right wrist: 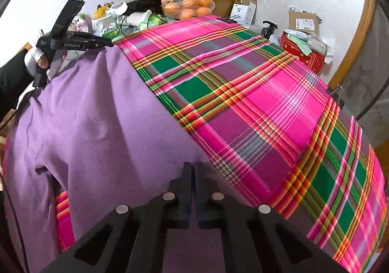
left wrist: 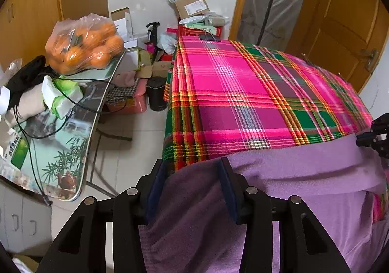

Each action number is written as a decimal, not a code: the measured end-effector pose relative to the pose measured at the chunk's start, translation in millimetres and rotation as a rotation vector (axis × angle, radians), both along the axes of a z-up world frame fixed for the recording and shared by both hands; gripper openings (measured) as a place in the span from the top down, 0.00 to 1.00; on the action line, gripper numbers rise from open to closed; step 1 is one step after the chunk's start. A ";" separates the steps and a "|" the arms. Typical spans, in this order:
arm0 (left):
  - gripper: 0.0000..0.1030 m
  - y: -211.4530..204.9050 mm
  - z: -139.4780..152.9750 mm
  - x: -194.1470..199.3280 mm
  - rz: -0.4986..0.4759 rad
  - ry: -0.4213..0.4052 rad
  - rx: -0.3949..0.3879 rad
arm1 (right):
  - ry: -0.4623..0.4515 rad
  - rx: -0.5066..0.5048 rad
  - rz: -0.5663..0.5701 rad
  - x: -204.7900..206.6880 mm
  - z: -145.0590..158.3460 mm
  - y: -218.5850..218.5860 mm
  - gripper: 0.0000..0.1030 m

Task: Fold clothes

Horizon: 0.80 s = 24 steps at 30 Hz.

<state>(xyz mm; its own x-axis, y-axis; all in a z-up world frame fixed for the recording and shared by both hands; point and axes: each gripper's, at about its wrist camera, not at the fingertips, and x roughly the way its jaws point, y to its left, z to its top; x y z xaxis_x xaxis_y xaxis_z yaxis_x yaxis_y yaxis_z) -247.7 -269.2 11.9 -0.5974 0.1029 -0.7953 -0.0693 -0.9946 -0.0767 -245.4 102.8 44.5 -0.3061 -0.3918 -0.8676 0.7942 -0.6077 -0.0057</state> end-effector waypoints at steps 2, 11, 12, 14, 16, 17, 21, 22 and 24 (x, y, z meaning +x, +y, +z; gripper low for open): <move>0.97 1.2 3.4 1.2 -0.006 -0.008 -0.016 | 0.016 0.000 -0.007 -0.6 2.8 0.1 0.98; 0.96 3.0 17.4 5.5 0.006 0.050 -0.051 | 0.149 -0.020 -0.109 -15.3 26.1 -0.4 0.98; 0.96 1.3 21.2 6.1 0.015 0.067 -0.044 | 0.154 -0.029 -0.124 -19.0 28.8 0.7 0.98; 0.96 -1.8 30.2 8.1 0.026 0.106 -0.021 | 0.163 -0.034 -0.137 -23.8 31.2 2.5 0.98; 0.96 -1.0 35.3 8.9 0.021 0.136 -0.020 | 0.179 -0.015 -0.151 -27.5 28.6 2.1 0.98; 0.96 1.1 33.7 6.7 0.022 0.132 -0.037 | 0.177 -0.001 -0.157 -30.4 25.4 1.1 0.98; 0.96 7.9 18.1 -4.8 0.024 0.083 -0.073 | 0.184 0.048 -0.188 -43.6 17.6 -7.3 1.00; 0.96 7.5 16.5 -4.6 0.029 0.083 -0.067 | 0.189 0.041 -0.193 -45.0 18.8 -8.2 1.00; 0.96 4.0 13.5 -4.2 0.025 0.075 -0.031 | 0.196 0.026 -0.196 -46.6 22.4 -9.9 1.00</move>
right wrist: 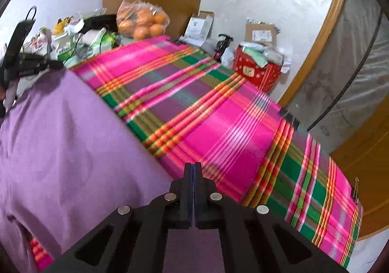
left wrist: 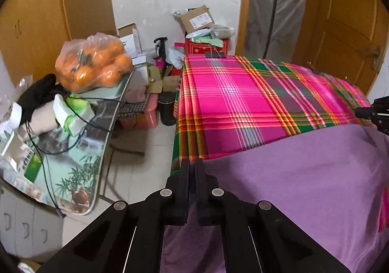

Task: Fold clothes

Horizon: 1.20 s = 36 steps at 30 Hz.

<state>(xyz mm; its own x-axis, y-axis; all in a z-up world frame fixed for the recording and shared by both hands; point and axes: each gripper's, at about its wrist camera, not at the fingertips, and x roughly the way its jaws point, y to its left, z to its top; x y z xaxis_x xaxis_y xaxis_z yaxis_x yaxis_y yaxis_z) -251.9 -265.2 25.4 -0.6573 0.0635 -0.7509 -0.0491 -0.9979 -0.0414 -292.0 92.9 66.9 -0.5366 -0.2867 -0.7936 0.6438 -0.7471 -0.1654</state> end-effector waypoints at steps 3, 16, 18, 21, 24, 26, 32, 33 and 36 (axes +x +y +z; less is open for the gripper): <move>0.93 -13.6 -1.9 0.0 0.028 -0.030 0.039 | -0.033 0.014 0.018 -0.2 -3.8 -0.6 0.99; 0.81 -20.8 23.2 47.1 0.031 0.012 0.161 | -0.200 -0.080 -0.056 10.7 -17.9 82.7 0.77; 0.81 -6.3 7.8 44.9 0.009 -0.042 0.136 | -0.218 -0.063 -0.063 11.3 -23.2 86.2 0.77; 0.81 0.6 -6.4 40.4 0.035 -0.079 0.118 | -0.213 -0.055 -0.059 11.7 -23.2 85.0 0.97; 0.81 10.0 -3.3 43.2 0.027 -0.070 0.096 | -0.194 -0.034 -0.063 9.1 -22.3 82.1 0.97; 0.81 20.9 4.9 49.6 0.003 -0.053 0.091 | -0.161 -0.039 -0.093 6.4 -19.7 84.4 0.98; 0.81 71.3 33.0 91.8 -0.098 0.010 0.121 | -0.125 -0.150 -0.170 6.8 4.3 119.2 0.85; 0.81 79.6 35.5 100.5 -0.118 0.018 0.126 | -0.124 -0.150 -0.166 10.6 7.2 128.1 0.83; 0.81 111.6 41.6 126.2 -0.185 0.040 0.143 | -0.136 -0.113 -0.184 20.8 5.0 160.3 0.77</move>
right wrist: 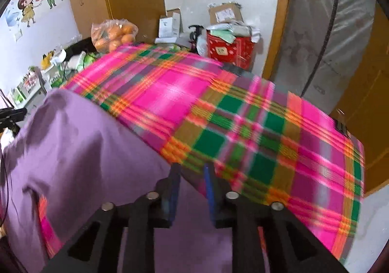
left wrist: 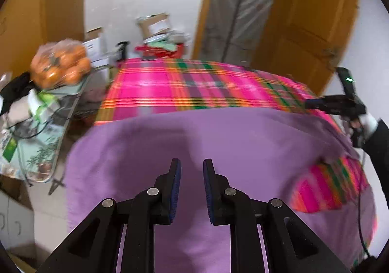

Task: Fold clothes

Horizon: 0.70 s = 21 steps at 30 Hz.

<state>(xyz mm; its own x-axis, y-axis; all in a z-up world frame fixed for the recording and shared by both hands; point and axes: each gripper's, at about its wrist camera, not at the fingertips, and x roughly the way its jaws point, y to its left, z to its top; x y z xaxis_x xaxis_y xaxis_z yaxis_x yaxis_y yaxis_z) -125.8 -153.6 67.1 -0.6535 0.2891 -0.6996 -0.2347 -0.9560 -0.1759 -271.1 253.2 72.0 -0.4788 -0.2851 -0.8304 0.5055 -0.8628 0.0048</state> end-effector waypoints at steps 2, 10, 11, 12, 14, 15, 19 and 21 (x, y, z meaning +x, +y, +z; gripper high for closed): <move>0.81 18.8 1.7 13.6 -0.031 0.014 0.023 | -0.031 0.037 -0.027 6.1 -9.1 23.5 0.77; 0.81 68.1 -1.8 34.8 -0.019 0.040 0.101 | -0.051 0.042 -0.059 18.3 -28.2 68.5 0.63; 0.81 71.6 -3.4 34.4 -0.020 0.033 0.107 | -0.042 0.039 -0.059 17.4 -27.7 70.5 0.63; 0.81 74.4 -5.1 33.4 -0.022 0.025 0.107 | -0.034 0.024 -0.065 15.3 -26.9 73.9 0.63; 0.81 78.7 -6.6 32.6 -0.028 0.017 0.097 | -0.047 -0.023 -0.068 10.4 -27.5 81.6 0.63; 0.81 80.7 -6.9 32.9 -0.030 0.014 0.090 | -0.056 -0.028 -0.054 10.6 -28.9 82.6 0.63; 0.81 80.2 -7.5 35.6 -0.024 0.006 0.072 | -0.097 -0.066 0.034 14.9 -26.5 88.1 0.64; 0.81 76.9 -8.4 34.8 -0.014 0.002 0.069 | -0.065 -0.098 0.006 15.7 -17.9 104.3 0.64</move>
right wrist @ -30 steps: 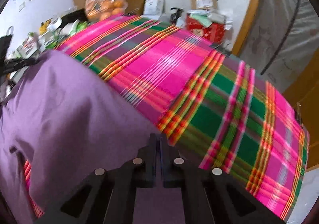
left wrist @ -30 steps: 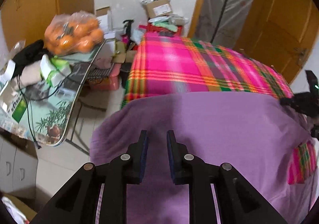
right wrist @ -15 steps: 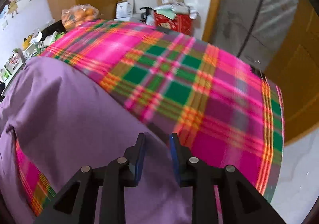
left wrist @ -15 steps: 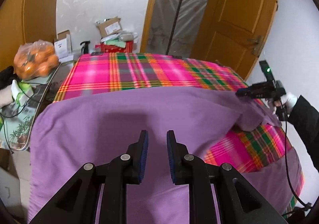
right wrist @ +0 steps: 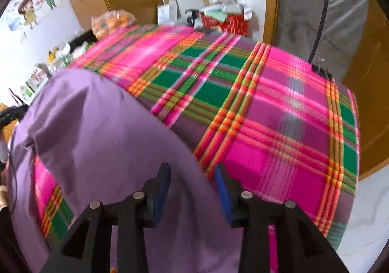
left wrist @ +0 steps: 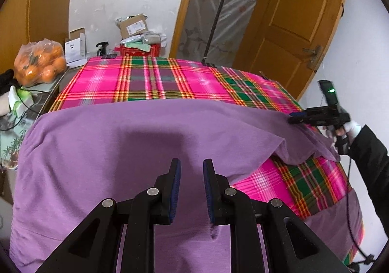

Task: Fold clothes

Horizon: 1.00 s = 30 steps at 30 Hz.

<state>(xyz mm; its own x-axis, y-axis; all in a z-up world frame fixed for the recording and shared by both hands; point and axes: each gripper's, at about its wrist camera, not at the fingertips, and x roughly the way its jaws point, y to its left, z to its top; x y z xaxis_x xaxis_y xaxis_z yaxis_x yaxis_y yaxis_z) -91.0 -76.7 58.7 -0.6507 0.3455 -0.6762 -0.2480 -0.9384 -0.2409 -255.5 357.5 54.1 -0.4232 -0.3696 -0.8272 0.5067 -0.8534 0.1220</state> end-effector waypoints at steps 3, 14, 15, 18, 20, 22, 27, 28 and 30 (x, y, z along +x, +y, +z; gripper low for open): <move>0.81 -3.0 -1.9 -1.1 0.008 -0.006 0.003 | -0.005 0.011 -0.050 2.4 0.8 22.8 0.64; 0.81 5.6 -7.5 -1.5 -0.014 -0.022 0.002 | -0.014 0.089 0.041 25.9 -2.6 21.5 0.66; 0.81 5.3 -6.6 -0.8 -0.015 -0.019 0.001 | -0.011 0.074 0.042 26.6 0.6 24.8 0.66; 0.81 2.9 -5.5 -1.8 -0.008 -0.018 0.001 | -0.014 0.029 0.049 30.1 -0.1 36.2 0.66; 0.81 1.4 -7.0 -3.6 -0.001 -0.023 0.004 | -0.034 0.037 0.061 32.2 -4.6 35.1 0.66; 0.81 1.8 -8.8 -4.5 0.000 -0.030 0.012 | -0.052 0.060 0.071 34.2 -10.3 33.5 0.66; 0.81 8.4 -11.0 -2.9 -0.020 -0.034 0.010 | -0.043 0.092 0.084 37.0 -14.2 29.7 0.71; 0.81 9.0 -11.0 -2.6 -0.024 -0.034 0.008 | -0.044 0.092 0.081 36.3 -13.5 28.9 0.92; 0.81 9.1 -10.7 -3.3 -0.023 -0.035 0.005 | -0.032 0.100 0.068 34.5 -11.6 26.6 0.95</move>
